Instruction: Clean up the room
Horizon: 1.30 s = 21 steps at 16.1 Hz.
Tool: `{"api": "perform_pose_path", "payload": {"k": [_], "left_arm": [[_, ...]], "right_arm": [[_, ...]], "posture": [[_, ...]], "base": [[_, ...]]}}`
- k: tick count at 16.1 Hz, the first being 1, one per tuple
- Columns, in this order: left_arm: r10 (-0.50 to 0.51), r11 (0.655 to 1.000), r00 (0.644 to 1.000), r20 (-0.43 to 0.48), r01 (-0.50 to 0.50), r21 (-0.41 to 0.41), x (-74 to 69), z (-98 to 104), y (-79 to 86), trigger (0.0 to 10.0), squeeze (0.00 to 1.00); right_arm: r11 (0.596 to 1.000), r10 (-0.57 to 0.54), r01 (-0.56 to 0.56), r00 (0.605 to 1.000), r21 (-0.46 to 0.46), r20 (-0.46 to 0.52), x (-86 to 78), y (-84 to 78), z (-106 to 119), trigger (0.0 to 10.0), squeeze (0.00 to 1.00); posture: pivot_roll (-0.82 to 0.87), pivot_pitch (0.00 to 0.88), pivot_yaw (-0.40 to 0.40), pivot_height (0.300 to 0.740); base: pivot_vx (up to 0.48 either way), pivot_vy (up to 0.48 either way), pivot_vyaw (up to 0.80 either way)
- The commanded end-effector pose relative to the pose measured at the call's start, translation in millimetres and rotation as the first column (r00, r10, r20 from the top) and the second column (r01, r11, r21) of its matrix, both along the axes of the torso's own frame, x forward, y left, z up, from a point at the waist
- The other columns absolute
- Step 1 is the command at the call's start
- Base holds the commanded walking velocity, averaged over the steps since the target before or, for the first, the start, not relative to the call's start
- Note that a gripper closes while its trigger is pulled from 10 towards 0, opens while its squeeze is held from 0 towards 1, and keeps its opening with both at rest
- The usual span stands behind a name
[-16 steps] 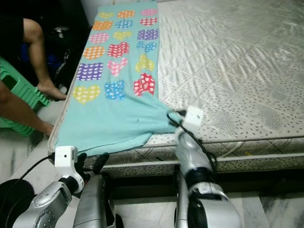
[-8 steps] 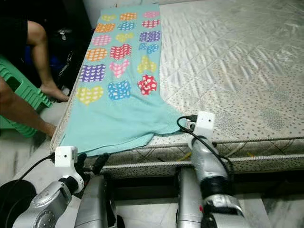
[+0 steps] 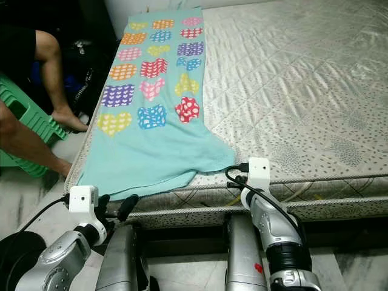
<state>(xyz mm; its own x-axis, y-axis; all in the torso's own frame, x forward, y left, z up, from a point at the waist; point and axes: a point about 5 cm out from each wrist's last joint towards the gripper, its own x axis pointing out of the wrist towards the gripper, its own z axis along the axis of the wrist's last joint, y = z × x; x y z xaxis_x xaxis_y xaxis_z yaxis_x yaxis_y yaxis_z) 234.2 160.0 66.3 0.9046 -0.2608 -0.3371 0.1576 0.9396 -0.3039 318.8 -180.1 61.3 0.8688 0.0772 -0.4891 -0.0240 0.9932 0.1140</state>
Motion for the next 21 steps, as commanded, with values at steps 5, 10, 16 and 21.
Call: {"api": "perform_pose_path", "payload": {"k": [5, 10, 16, 21], "left_arm": [[0.011, 1.0, 1.0, -0.009, -0.011, 0.02, -0.5, -2.0, 7.0, 10.0, 0.0], [0.011, 1.0, 1.0, -0.009, -0.011, 0.02, -0.5, -2.0, 7.0, 10.0, 0.0], [0.003, 1.0, 1.0, 0.012, -0.003, 0.018, 2.0, -1.2, 4.0, 10.0, 0.0], [-0.009, 1.0, 1.0, 0.012, 0.009, 0.01, 2.3, -1.9, 1.9, 10.0, 0.0]], "right_arm": [[1.0, 0.019, -0.019, 1.0, 0.009, -0.003, -1.3, 5.1, -0.2, 0.0, 0.0], [1.0, 0.019, -0.019, 1.0, 0.009, -0.003, -1.3, 5.1, -0.2, 0.0, 0.0], [0.981, 0.058, -0.084, 0.987, 0.176, 0.147, -0.6, 48.3, 10.0, 10.0, 1.0], [0.974, 0.044, -0.078, 0.986, 0.214, 0.161, -4.6, 50.6, 9.0, 10.0, 1.0]], "posture": [[0.0, 0.058, 0.131, 0.5], [0.0, 0.058, 0.131, 0.5], [0.0, 0.037, 0.119, 0.5], [0.0, 0.038, 0.118, 0.5]], "base": [[0.0, 0.0, 0.0], [0.0, 0.0, 0.0], [0.0, 0.0, 0.0], [0.0, 0.0, 0.0]]}}
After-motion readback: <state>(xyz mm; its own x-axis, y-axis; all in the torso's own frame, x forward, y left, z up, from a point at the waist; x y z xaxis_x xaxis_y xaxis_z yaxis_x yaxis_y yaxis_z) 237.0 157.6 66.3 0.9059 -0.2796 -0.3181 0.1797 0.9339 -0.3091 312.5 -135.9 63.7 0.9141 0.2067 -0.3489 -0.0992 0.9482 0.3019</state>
